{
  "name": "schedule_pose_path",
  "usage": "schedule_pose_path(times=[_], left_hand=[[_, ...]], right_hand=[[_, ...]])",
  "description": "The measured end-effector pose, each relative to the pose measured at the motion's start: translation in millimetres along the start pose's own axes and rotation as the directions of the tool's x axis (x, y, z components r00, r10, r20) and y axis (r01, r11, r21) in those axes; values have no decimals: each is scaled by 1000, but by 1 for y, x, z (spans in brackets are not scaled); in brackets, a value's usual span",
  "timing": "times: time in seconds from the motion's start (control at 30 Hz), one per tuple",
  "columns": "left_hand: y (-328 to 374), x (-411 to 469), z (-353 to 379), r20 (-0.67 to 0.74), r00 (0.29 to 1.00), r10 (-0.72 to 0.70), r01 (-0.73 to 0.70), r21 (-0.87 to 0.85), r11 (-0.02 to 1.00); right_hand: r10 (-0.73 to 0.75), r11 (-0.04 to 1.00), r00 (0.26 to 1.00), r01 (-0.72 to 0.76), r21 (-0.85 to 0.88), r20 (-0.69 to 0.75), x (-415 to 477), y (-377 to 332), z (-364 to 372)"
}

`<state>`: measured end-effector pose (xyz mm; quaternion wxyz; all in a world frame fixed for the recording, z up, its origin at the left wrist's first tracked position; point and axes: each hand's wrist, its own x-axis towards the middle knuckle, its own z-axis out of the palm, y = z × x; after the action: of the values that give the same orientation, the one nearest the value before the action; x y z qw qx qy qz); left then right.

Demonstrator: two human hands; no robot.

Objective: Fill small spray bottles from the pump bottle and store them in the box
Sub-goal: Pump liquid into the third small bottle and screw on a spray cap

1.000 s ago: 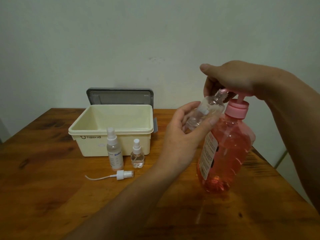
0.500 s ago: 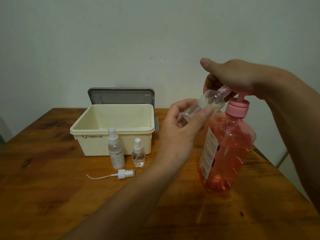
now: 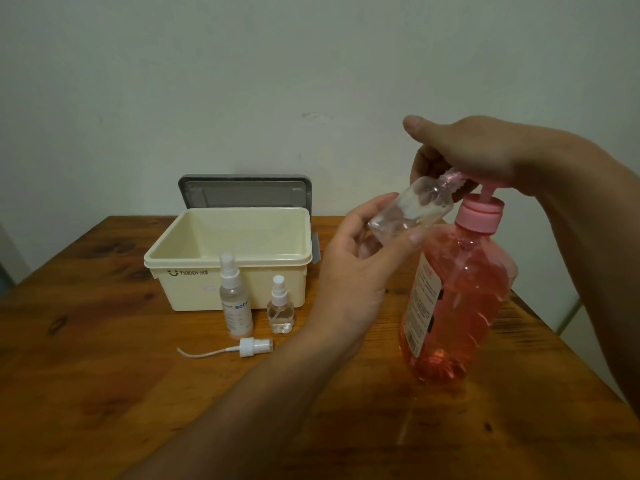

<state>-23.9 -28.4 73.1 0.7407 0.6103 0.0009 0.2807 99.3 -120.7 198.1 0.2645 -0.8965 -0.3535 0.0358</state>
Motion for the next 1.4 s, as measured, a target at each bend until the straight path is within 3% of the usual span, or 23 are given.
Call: schedule_pose_path(times=[1.4], left_hand=[[-1, -2, 2, 10, 1000, 10, -10, -5, 1000]], right_hand=[[13, 999, 1000, -13, 31, -7, -1, 0, -2]])
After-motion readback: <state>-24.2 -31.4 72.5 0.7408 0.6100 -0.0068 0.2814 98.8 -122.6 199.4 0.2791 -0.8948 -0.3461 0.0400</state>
